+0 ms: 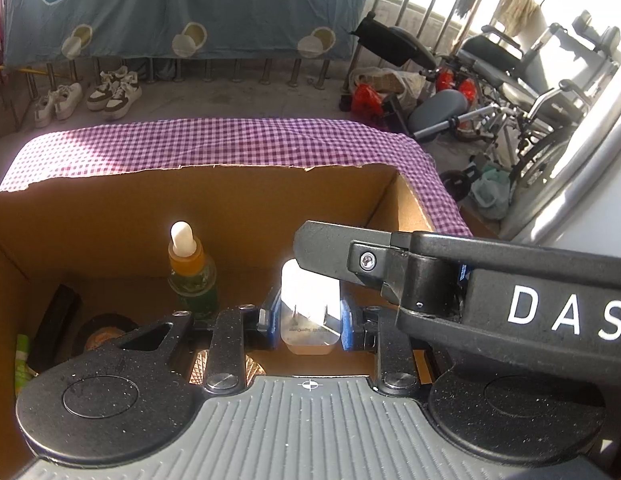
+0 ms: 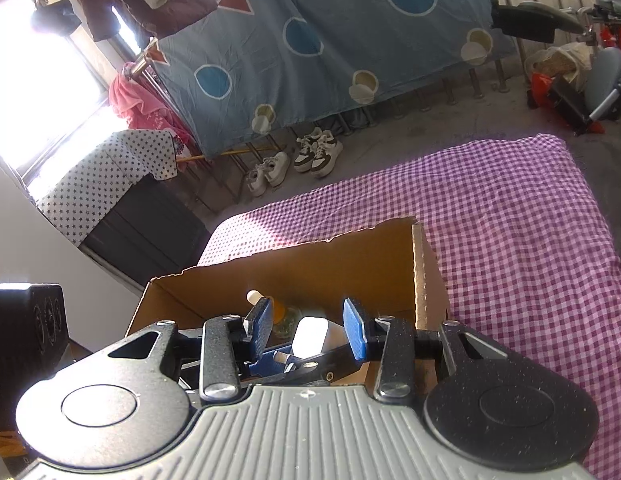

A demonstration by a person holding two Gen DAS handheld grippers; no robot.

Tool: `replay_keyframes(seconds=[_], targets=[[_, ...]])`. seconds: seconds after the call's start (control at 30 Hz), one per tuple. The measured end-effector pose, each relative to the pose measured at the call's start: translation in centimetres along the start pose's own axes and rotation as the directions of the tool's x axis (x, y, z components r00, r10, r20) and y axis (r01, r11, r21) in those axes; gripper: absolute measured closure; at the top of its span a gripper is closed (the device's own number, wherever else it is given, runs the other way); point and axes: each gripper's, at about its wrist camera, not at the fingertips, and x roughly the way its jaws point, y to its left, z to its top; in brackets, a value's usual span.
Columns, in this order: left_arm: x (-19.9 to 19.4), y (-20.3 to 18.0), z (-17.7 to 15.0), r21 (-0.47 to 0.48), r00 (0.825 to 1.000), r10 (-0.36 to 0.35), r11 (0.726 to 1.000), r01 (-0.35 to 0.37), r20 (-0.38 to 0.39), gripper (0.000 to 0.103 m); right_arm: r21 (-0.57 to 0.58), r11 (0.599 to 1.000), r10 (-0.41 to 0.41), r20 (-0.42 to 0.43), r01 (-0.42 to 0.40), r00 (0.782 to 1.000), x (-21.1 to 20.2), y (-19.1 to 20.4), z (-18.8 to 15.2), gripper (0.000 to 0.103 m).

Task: Organize rigid objects
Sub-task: 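Lower the charger into the box and open the right gripper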

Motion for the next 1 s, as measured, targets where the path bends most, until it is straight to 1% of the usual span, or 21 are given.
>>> replay_keyframes(seconds=[0.1,0.2,0.23,0.37,0.4,0.47,0.53,0.57,0.63,0.7,0.8,0.83,0.87,0.93,1.0], targets=[[0.4,0.1,0.1,-0.009,0.999,0.017,1.000,-0.017,-0.039,0.076,0.004,1.000,-0.001,0.013,0.001,1.000,-0.3,-0.4,0.1,0.060],[0.5,0.2,0.3,-0.012,0.998,0.034,0.999,-0.035,-0.059,0.075,0.021,1.000,0.005,0.027,-0.006,1.000,-0.7,-1.0,0.1,0.060],[0.5,0.1,0.3,-0.009,0.997,0.043,0.999,-0.044,-0.059,0.073,0.027,1.000,0.007,0.033,-0.008,0.999,-0.9,-1.2,0.0,0.060],[0.3,0.0,0.2,-0.003,0.998,0.042,0.999,-0.042,-0.052,0.073,0.052,0.998,0.018,0.053,-0.021,0.998,-2.0,-1.7,-0.4,0.060],[0.2,-0.2,0.1,0.000,0.998,0.039,0.999,-0.039,-0.044,0.071,0.060,0.998,0.021,0.062,-0.025,0.998,-2.5,-1.7,-0.6,0.060],[-0.3,-0.3,0.0,0.006,0.999,0.028,1.000,-0.028,-0.030,0.064,0.076,0.996,0.030,0.081,-0.036,0.996,-3.5,-1.9,-1.0,0.060],[-1.4,-0.5,-0.3,0.015,1.000,0.018,1.000,-0.018,-0.003,0.050,0.095,0.994,0.041,0.105,-0.052,0.994,-4.8,-2.0,-1.7,0.060],[-2.0,-0.6,-0.4,0.021,1.000,0.013,1.000,-0.013,0.012,0.047,0.105,0.993,0.046,0.118,-0.059,0.992,-5.6,-1.9,-2.3,0.060],[-3.5,-0.6,-0.8,0.031,0.999,-0.006,1.000,0.005,0.041,0.033,0.121,0.990,0.055,0.147,-0.073,0.988,-7.2,-1.7,-3.4,0.060],[-5.4,-0.5,-1.5,0.038,0.997,-0.039,0.999,0.037,0.072,0.030,0.130,0.988,0.064,0.185,-0.089,0.981,-9.0,-1.4,-4.7,0.057],[-8.8,-0.4,-3.6,0.073,0.990,-0.080,0.995,0.072,0.116,0.017,0.144,0.983,0.078,0.236,-0.114,0.969,-11.6,-0.7,-7.1,0.053],[-9.9,-0.3,-4.2,0.091,0.987,-0.090,0.993,0.078,0.134,0.013,0.149,0.982,0.079,0.252,-0.119,0.965,-12.3,-0.4,-8.0,0.048],[-10.8,-0.3,-4.8,0.104,0.984,-0.091,0.992,0.076,0.151,0.011,0.153,0.981,0.078,0.267,-0.122,0.961,-12.9,-0.2,-8.8,0.044],[-12.6,-0.4,-6.0,0.139,0.978,-0.093,0.988,0.067,0.186,0.005,0.158,0.979,0.076,0.294,-0.127,0.953,-14.3,0.7,-10.7,0.042],[-13.8,-0.4,-6.9,0.160,0.975,-0.097,0.985,0.065,0.199,0.004,0.165,0.978,0.068,0.309,-0.124,0.949,-15.2,1.3,-12.1,0.035]])
